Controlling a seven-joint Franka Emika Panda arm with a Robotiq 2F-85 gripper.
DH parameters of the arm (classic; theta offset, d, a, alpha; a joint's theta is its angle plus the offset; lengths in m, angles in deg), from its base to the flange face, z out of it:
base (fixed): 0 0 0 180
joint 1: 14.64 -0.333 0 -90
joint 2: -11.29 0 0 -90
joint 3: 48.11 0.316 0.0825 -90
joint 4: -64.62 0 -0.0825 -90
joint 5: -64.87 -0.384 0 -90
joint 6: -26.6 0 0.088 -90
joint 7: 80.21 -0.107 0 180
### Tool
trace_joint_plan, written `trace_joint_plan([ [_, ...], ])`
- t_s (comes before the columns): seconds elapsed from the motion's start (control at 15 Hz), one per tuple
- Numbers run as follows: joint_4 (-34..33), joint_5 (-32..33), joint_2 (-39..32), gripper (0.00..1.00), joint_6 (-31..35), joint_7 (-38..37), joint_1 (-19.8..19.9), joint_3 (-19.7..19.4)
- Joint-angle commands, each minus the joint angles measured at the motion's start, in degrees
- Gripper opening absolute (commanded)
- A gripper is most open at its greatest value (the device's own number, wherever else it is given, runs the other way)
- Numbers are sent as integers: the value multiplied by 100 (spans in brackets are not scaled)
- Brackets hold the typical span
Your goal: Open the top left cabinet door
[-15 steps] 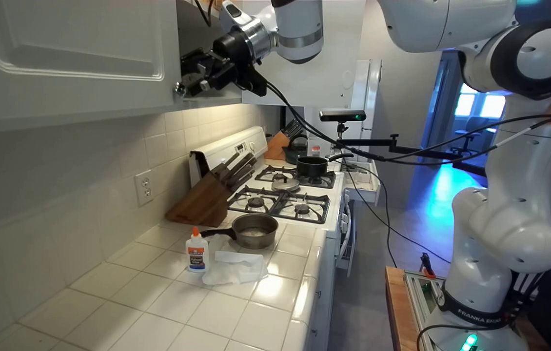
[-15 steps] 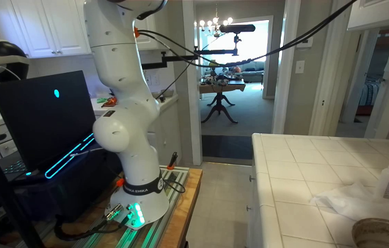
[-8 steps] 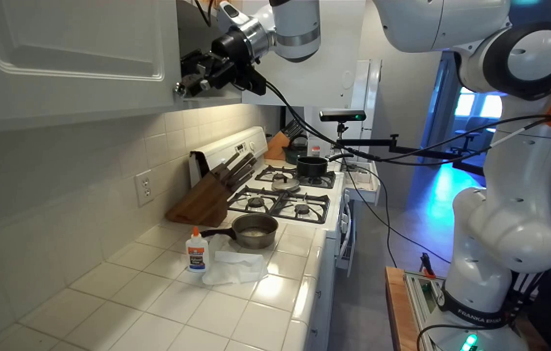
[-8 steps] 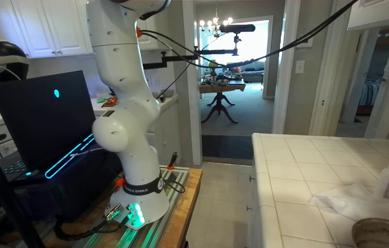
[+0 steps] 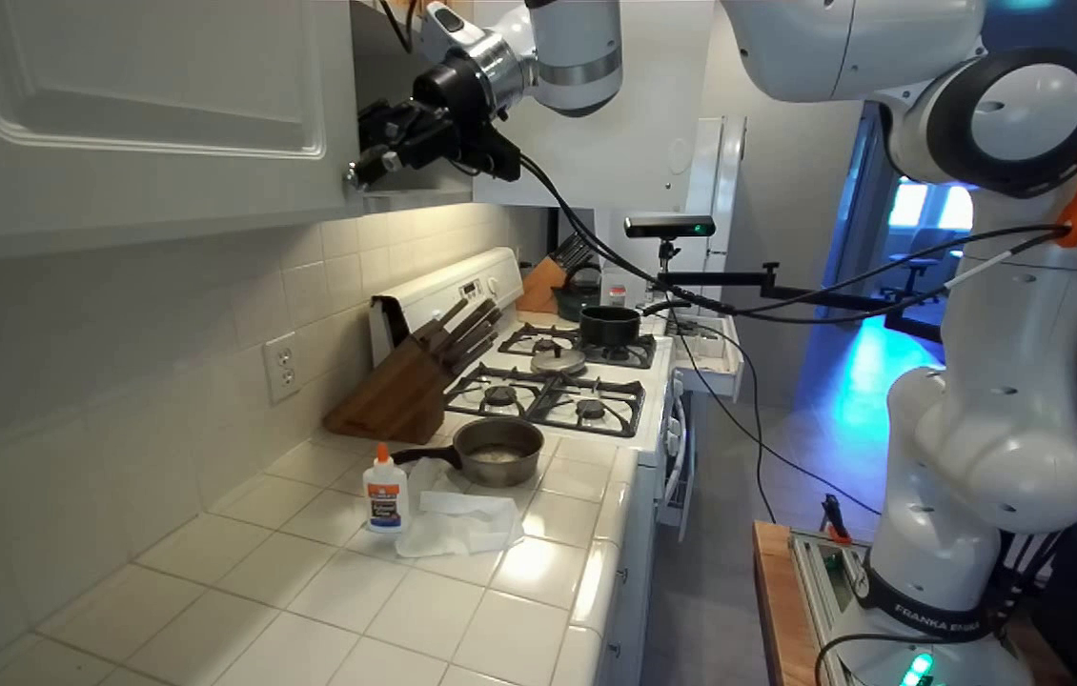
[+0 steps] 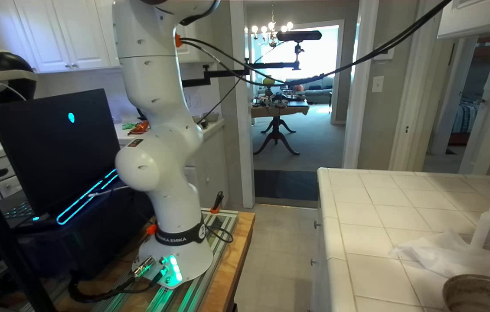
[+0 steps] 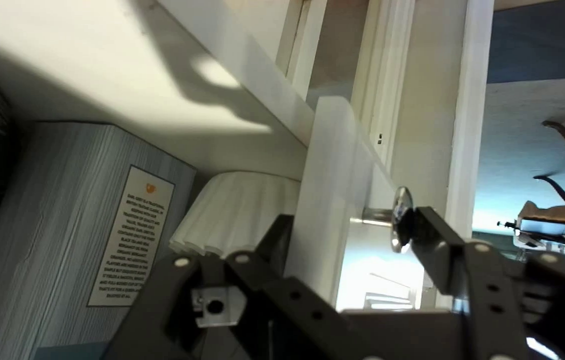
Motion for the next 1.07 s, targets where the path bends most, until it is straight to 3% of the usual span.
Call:
trace_joint_plan([
  [0.0,-136,22,-86,38,-321,-148,76,135],
  [1.0,374,1016,376,38,-196,-979,-6,305],
])
